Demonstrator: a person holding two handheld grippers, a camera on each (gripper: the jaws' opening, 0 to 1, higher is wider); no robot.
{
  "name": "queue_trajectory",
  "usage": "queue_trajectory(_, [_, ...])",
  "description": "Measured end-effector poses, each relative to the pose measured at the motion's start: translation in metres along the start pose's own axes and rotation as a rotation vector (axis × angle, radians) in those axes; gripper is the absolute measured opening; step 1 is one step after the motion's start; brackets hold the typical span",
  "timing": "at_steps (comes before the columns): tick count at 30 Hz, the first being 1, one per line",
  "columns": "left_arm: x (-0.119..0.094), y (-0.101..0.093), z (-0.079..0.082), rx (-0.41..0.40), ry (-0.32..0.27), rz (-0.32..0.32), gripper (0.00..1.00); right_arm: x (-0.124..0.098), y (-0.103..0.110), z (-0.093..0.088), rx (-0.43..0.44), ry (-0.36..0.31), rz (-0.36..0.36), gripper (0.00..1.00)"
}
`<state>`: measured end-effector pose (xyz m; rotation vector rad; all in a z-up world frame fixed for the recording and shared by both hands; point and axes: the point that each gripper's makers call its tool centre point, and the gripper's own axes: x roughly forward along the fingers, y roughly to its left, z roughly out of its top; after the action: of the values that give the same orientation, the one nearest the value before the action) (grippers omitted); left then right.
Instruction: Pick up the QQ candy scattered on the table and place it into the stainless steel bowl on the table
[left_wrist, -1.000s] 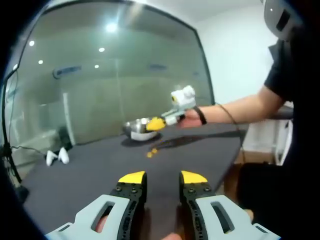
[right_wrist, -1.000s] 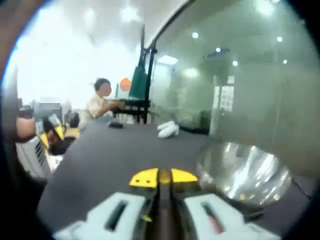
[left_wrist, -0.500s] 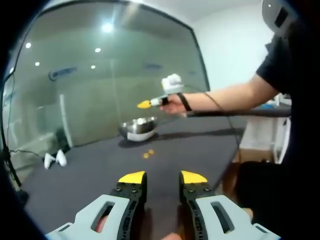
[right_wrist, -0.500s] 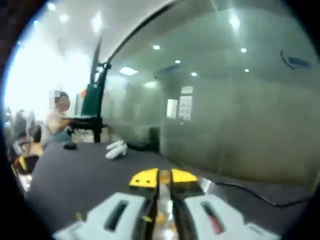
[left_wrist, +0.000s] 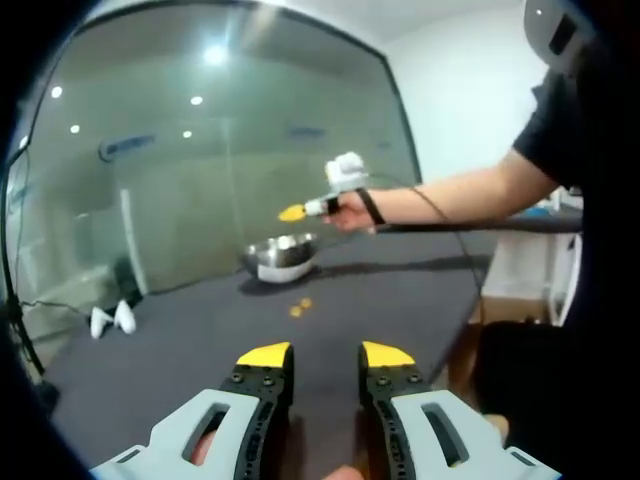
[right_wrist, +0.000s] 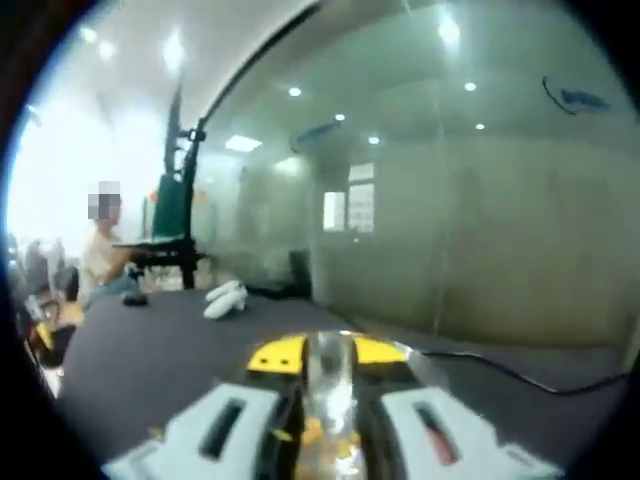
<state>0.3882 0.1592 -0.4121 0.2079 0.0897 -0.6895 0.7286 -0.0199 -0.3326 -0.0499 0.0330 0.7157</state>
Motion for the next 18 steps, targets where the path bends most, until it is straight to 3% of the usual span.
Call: queue_trajectory(18, [0.004, -0.004, -0.002, 0.005, 0.011, -0.010, 0.28, -0.016, 0.013, -0.007, -0.011, 0.008, 0.020, 0.17])
